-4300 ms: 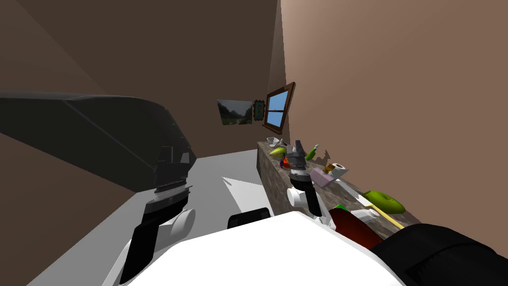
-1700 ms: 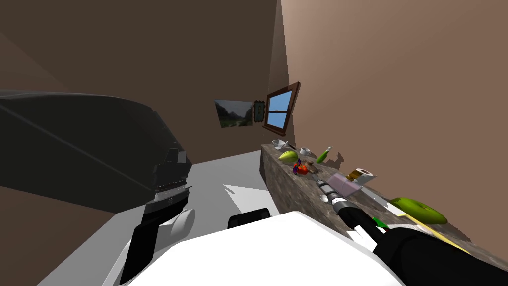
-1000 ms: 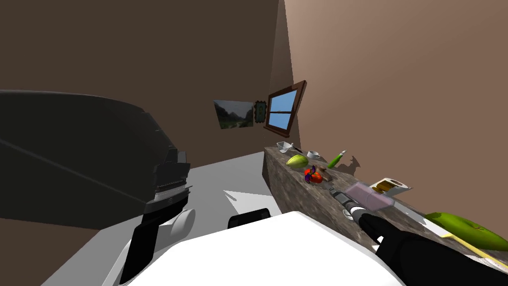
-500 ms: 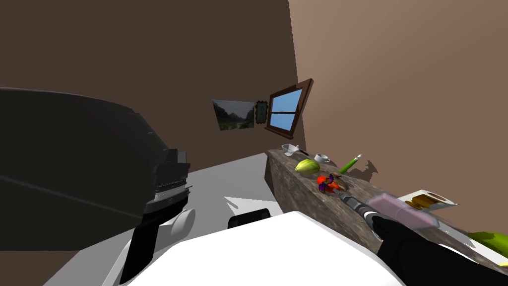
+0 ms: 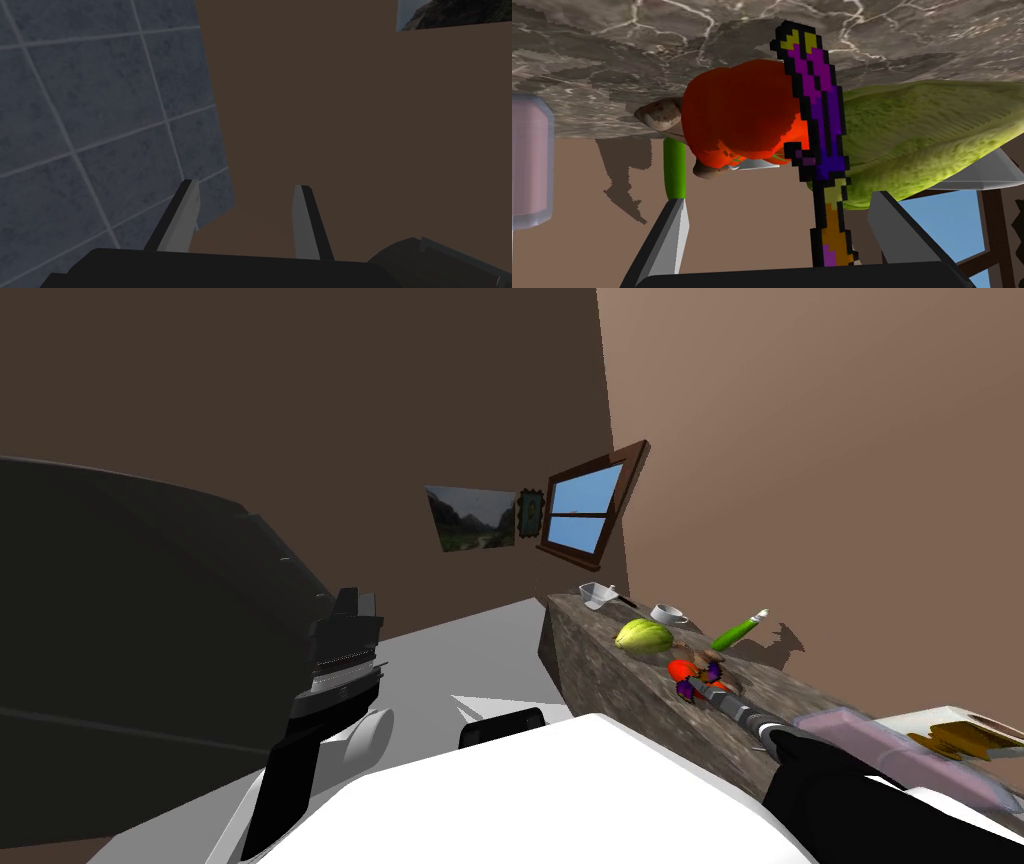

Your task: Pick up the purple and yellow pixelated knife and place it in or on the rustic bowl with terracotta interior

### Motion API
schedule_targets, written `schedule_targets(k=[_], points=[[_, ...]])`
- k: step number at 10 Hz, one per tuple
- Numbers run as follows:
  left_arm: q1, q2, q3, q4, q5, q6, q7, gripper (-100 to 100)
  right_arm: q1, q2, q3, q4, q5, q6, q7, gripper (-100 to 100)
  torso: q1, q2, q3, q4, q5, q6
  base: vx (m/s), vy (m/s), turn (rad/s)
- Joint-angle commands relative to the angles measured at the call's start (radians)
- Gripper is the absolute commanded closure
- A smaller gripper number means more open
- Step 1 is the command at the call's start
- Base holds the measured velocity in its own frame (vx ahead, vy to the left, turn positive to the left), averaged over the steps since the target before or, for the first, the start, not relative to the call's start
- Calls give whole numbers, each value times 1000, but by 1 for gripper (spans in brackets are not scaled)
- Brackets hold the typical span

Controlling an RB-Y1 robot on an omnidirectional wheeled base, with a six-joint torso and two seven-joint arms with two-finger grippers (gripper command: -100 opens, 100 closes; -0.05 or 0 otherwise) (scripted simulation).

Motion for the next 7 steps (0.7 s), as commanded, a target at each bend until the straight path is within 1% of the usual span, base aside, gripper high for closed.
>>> schedule_targets(k=[1, 2, 3, 4, 5, 6, 7], points=[[0, 0, 0, 0, 0, 0, 0, 0, 0, 0, 0, 0, 0, 0, 0, -100, 0, 0, 0, 0, 0, 0, 91, 45, -8], [0, 0, 0, 0, 0, 0, 0, 0, 0, -1, 0, 1, 1, 3, 1, 0, -2, 5, 2, 1, 0, 0, 16, 7, 1], [0, 0, 0, 0, 0, 0, 0, 0, -21, 4, 8, 29, 8, -7, 3, -100, -4, 9, 5, 2, -1, 0, 17, -11, 40], [0, 0, 0, 0, 0, 0, 0, 0, -34, 8, 12, 45, 12, -13, 4, -100, -6, 11, 6, 2, -1, 0, 15, -39, 51], [0, 0, 0, 0, 0, 0, 0, 0, -26, 5, 9, 34, 9, -9, 3, -100, -8, 12, 7, 3, -2, 0, 6, -22, 13], [0, 0, 0, 0, 0, 0, 0, 0, -27, 5, 9, 36, 9, -10, 3, 100, -7, 12, 7, 3, -2, 0, 0, 0, 0], [0, 0, 0, 0, 0, 0, 0, 0, -27, 5, 9, 36, 9, -10, 3, 100, -6, 13, 7, 3, -1, 0, 2, -2, 11]])
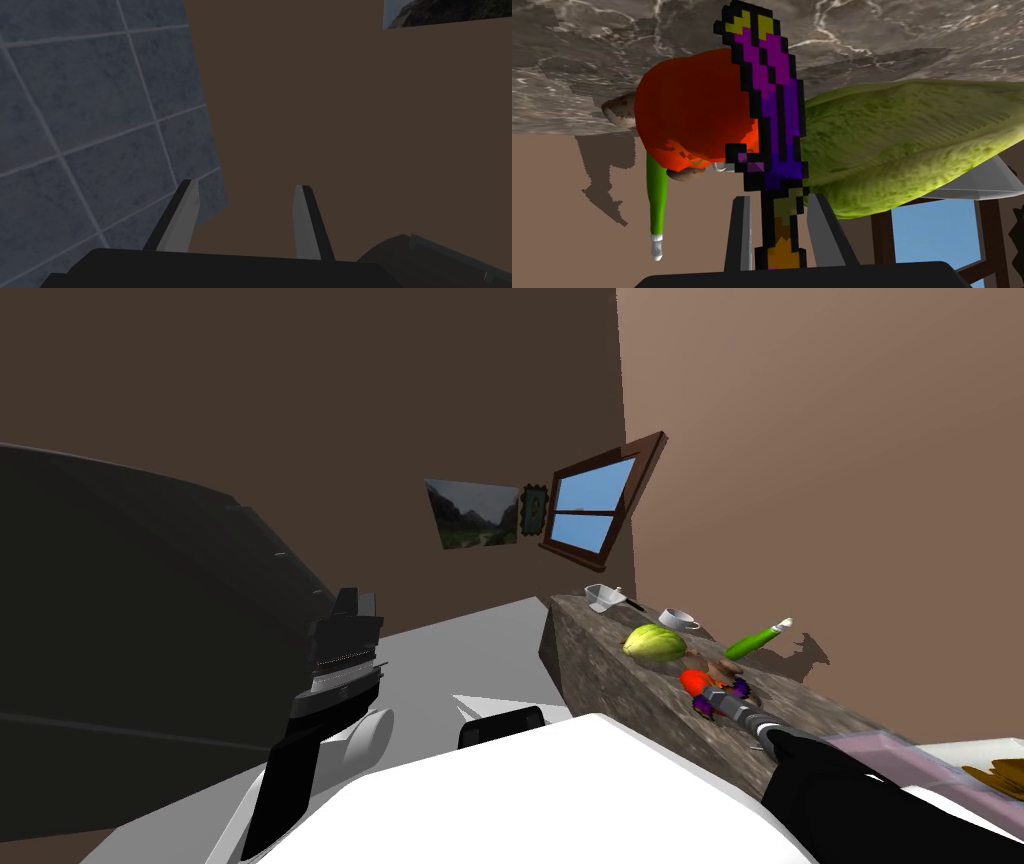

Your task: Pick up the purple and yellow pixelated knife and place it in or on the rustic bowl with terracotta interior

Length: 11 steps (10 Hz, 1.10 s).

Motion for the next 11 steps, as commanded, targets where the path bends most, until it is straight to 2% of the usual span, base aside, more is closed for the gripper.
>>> schedule_targets(k=[1, 3, 4, 5, 6, 7, 8, 11], points=[[0, 0, 0, 0, 0, 0, 0, 0, 0, 0, 0, 0, 0, 0, 0, 100, 0, 0, 0, 0, 0, 0, 0, 0, 0], [0, 0, 0, 0, 0, 0, 0, 0, 0, 0, -1, 0, 0, 0, 1, 100, 0, 0, 0, 0, -1, 0, 0, 0, 0], [0, 0, 0, 0, 0, 0, 0, 0, 0, 0, -1, 0, 0, 0, 1, 0, 0, 0, 0, 0, -1, 0, 0, 0, 0], [0, 0, 0, 0, 0, 0, 0, 0, 23, -4, -7, -29, -8, 11, -2, 100, 0, 0, 0, 0, -1, 0, -11, 24, -49], [0, 0, 0, 0, 0, 0, 0, 0, 12, -3, -4, -17, -4, 6, -1, 100, 2, 1, 0, 0, -1, 0, -7, 17, -18], [0, 0, 0, 0, 0, 0, 0, 0, 14, -3, -4, -19, -5, 8, -1, 0, 1, 1, 0, 0, -1, 0, 0, 0, 0], [0, 0, 0, 0, 0, 0, 0, 0, 35, 9, -34, -44, -5, 10, 6, 100, 1, 0, 0, 0, -1, 0, -108, 14, -91], [0, 0, 0, 0, 0, 0, 0, 0, 74, 25, -80, -85, -8, 16, 15, 100, 1, 16, 9, 3, 0, 4, -215, -2, -101]])
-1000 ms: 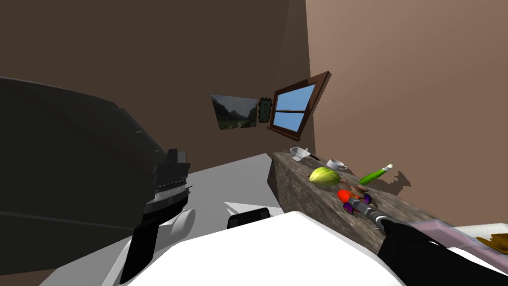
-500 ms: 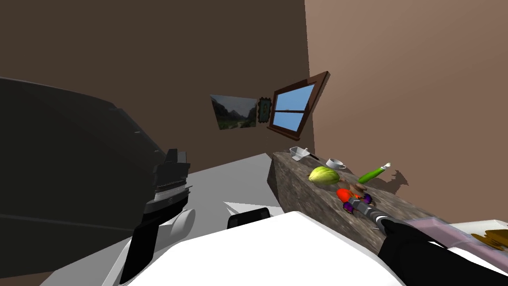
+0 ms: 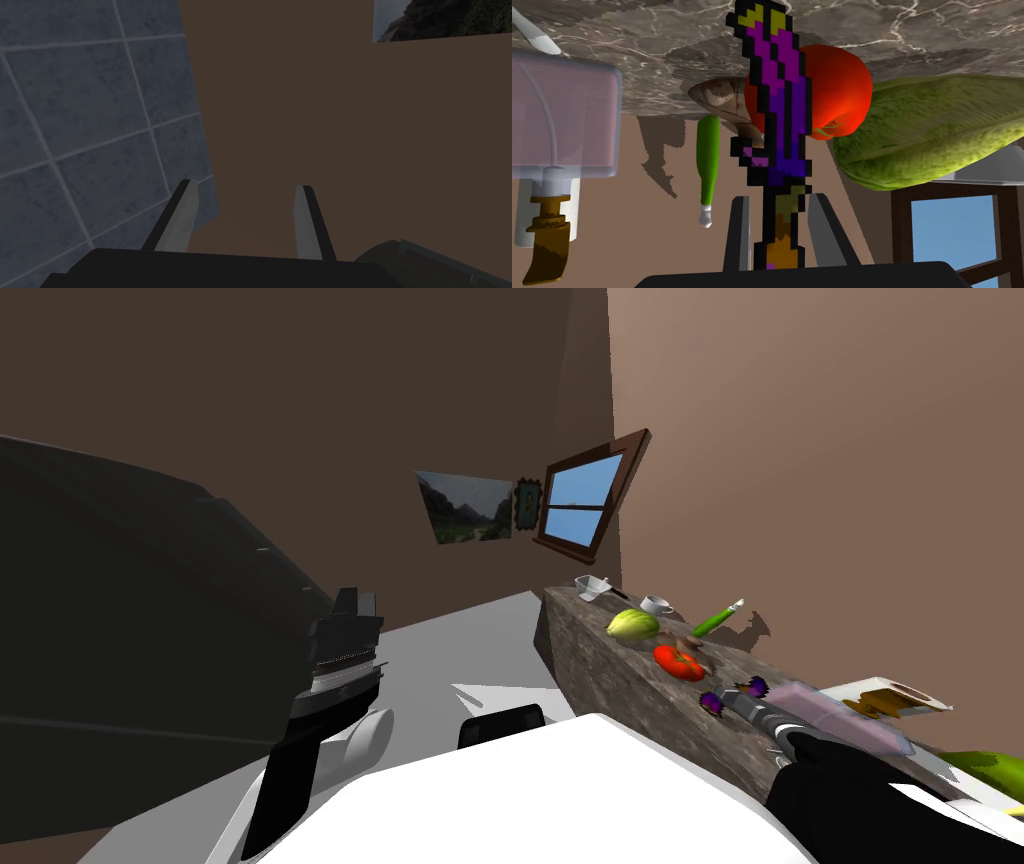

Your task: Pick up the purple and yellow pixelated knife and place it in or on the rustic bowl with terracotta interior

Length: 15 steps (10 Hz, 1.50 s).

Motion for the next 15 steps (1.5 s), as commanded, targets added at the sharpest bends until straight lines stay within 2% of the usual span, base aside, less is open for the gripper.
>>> schedule_targets(k=[1, 9, 15], points=[[0, 0, 0, 0, 0, 0, 0, 0, 24, 12, -29, -19, 0, 0, 7, 100, 0, 0, 0, 0, 0, 0, -245, -30, -100], [0, 0, 0, 0, 0, 0, 0, 0, 161, 58, -190, -190, -21, 20, 28, 100, 2, 0, 0, 0, 2, 1, -232, -52, -105], [0, 0, 0, 0, 0, 0, 0, 0, 246, 60, -279, -301, -51, 31, 19, 100, -1, -7, -4, -2, 0, 0, -151, -62, -64]])
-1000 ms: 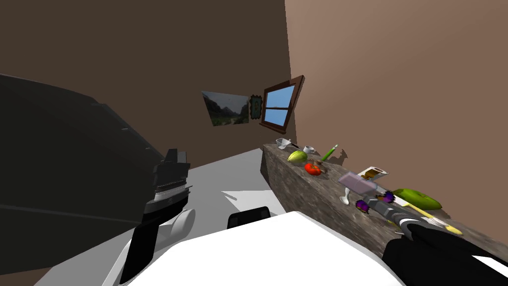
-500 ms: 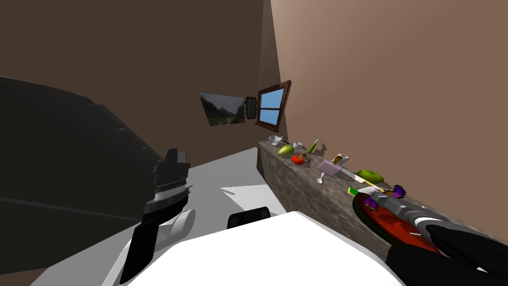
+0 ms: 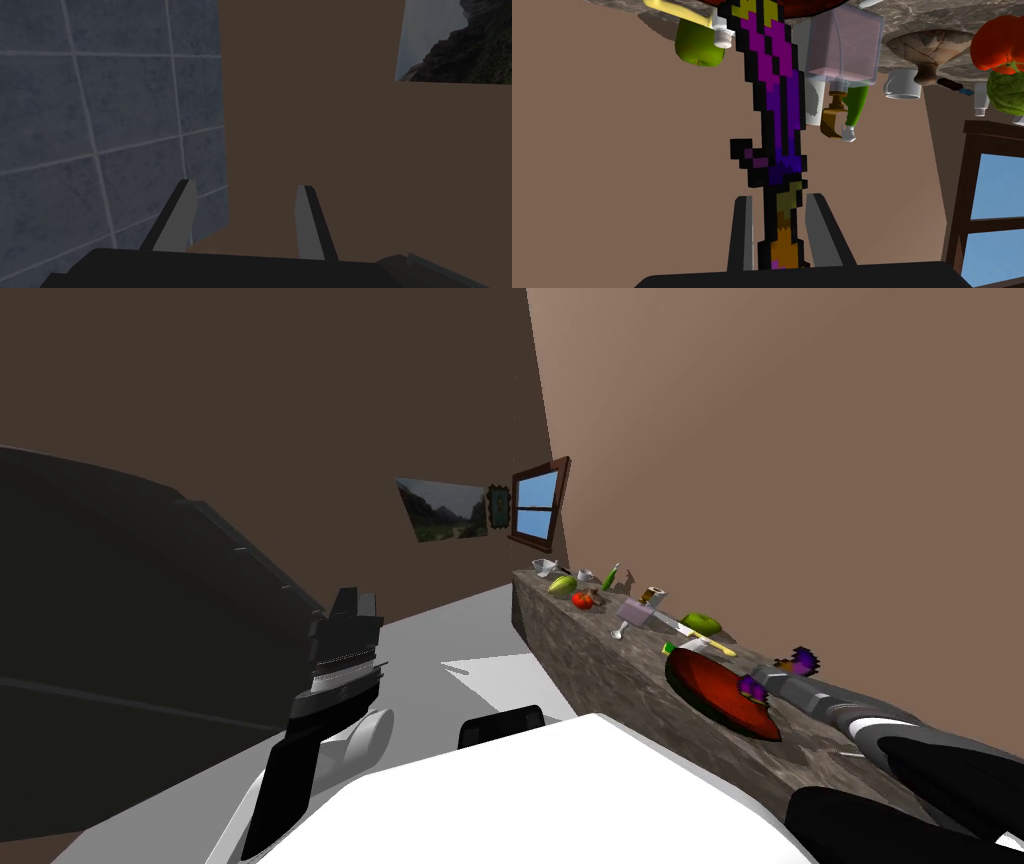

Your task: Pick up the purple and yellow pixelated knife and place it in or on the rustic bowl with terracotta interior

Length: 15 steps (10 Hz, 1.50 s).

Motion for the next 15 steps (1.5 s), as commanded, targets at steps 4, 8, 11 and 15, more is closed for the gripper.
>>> schedule_targets(k=[4, 8, 11, 15], points=[[0, 0, 0, 0, 0, 0, 0, 0, 88, -77, -39, -63, -55, 34, -54, 100, -9, -8, -4, -2, -2, -1, -35, -146, -93], [0, 0, 0, 0, 0, 0, 0, 0, 158, -169, -43, -114, -97, 73, -105, 100, -5, -15, -9, -3, -3, -2, 59, -126, -100], [0, 0, 0, 0, 0, 0, 0, 0, 183, -207, -41, -170, -113, 89, -124, 100, -4, -16, -9, -3, -3, -3, 65, -93, -59], [0, 0, 0, 0, 0, 0, 0, 0, 198, -231, -39, -269, -122, 100, -136, 100, 3, -13, -7, -2, -1, -3, 34, -33, -24]])
